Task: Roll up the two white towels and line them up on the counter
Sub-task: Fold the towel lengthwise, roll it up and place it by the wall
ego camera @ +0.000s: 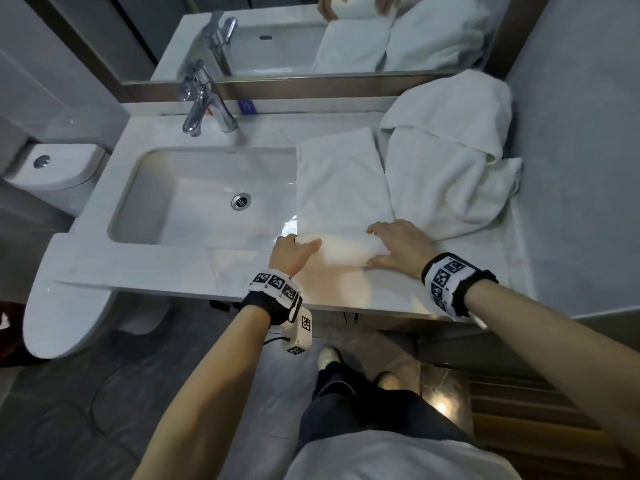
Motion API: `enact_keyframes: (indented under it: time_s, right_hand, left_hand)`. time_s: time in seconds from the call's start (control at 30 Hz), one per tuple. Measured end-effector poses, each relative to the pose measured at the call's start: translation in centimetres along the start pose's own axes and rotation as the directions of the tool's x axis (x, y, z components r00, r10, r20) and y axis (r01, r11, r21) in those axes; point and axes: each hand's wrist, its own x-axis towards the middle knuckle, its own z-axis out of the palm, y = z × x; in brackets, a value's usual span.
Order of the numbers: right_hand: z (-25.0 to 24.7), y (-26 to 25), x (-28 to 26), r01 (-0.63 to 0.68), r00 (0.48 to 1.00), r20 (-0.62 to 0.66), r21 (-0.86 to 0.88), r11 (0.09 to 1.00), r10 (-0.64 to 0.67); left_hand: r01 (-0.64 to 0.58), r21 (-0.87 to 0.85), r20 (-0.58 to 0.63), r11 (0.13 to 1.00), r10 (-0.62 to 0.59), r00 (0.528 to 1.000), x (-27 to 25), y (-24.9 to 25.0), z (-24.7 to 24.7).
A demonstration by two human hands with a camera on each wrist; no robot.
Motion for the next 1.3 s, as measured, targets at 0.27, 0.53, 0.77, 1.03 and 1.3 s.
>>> enact_keyframes:
  time_s: [0.27,0.53,0.77,1.03,1.3]
  right_hand:
    - [-2.3,0.9,2.7,-0.200,0.930,0.359,0.305,0.931,0.082]
    - [-2.5,0.3,3.2,-0.269,0.888,0.447,0.313,0.911,0.108]
    - [-0.4,-2.2,0.6,-0.042,0.994,0.083,-0.285,0.958,0.068]
    - [-1.7,-2.8,2.5,-0.136,0.959,0.249,-0.021,0.990,0.137]
    - [-4.0,-2.2,3.8,-0.255,0.864,0.471,0.104,0.961,0.178]
  left_hand:
    - [-0.458,0.169,-0.065,0.873,0.474,0.878,-2.0,-0.1,-0.8]
    - [-0.442,0.832,0.274,0.335,0.445,0.853,-2.7,1.5,1.6]
    - [-0.419,0.700,0.358,0.579,0.223,0.906,0.7,4.4,0.9]
    - [-0.399,0.499,0.507,0.770,0.114,0.855,2.4,4.0,-1.3]
    - [-0.074,0.178,0.246,0.981,0.028,0.969,1.3,1.5,-3.4]
